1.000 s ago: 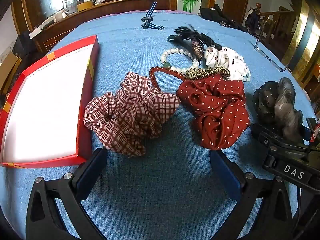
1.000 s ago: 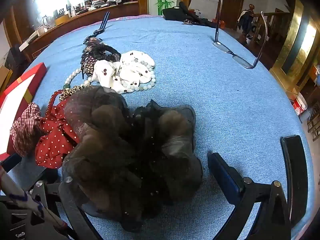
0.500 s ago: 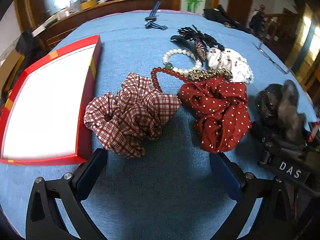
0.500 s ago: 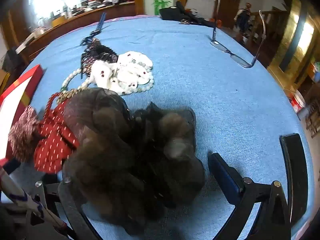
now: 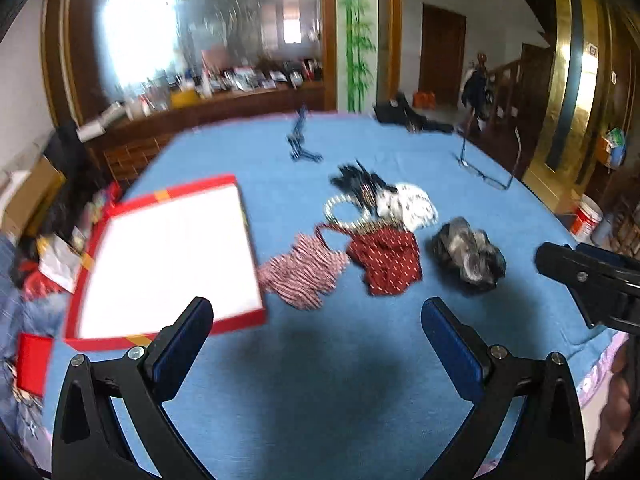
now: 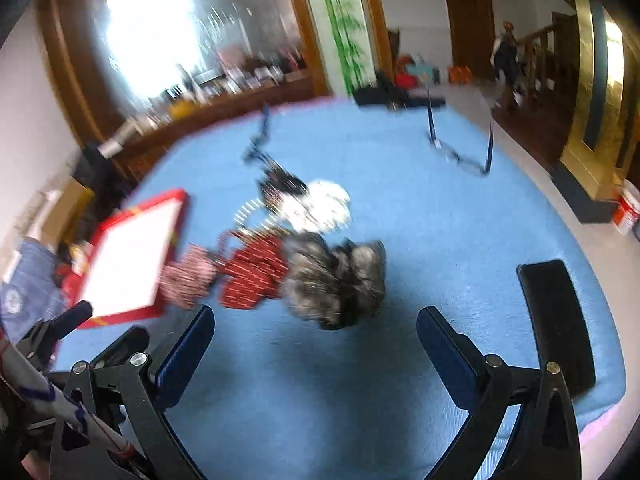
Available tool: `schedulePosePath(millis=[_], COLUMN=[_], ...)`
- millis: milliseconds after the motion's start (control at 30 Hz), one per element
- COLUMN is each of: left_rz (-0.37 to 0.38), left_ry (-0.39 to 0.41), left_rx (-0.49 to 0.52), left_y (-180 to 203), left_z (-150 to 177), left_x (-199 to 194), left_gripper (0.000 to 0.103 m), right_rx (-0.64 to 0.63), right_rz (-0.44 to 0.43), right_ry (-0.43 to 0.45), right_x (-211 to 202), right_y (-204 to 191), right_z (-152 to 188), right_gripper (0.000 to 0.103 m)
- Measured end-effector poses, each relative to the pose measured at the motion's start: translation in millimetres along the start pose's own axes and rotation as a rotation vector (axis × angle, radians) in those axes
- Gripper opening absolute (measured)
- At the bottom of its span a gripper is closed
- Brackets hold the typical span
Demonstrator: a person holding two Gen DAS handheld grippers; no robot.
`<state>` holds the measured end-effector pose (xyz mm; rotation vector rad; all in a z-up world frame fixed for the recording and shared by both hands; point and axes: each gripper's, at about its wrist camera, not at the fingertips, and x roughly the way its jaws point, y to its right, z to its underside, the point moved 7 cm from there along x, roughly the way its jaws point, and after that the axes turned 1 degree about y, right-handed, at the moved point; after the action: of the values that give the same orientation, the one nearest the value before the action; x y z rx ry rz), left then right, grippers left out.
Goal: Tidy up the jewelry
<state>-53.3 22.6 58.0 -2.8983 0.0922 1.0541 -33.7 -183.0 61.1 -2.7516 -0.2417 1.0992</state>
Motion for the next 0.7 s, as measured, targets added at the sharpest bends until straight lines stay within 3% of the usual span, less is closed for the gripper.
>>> schedulePosePath(millis=[100,333,700], left_rz=[0.024,0.024,0.017], left_ry=[-0.032,-0.103,-0.112], left_rx=[-0.003,-0.014,-0.016], left_y=[-1,-3,-5], left_z=[3,24,28], left_x=[6,22,23], left_gripper=[0.103,0.103,0.103], right_rx=[-0.016,0.035,0.036], right_rz=[0.046,0.001,-0.008], right_ry=[0.014,-0.057,-0.064], right_x=[-3,12,12], right_y=[-6,-2,-3], right_z=[4,20,26], right_gripper=[0.103,0.103,0.103])
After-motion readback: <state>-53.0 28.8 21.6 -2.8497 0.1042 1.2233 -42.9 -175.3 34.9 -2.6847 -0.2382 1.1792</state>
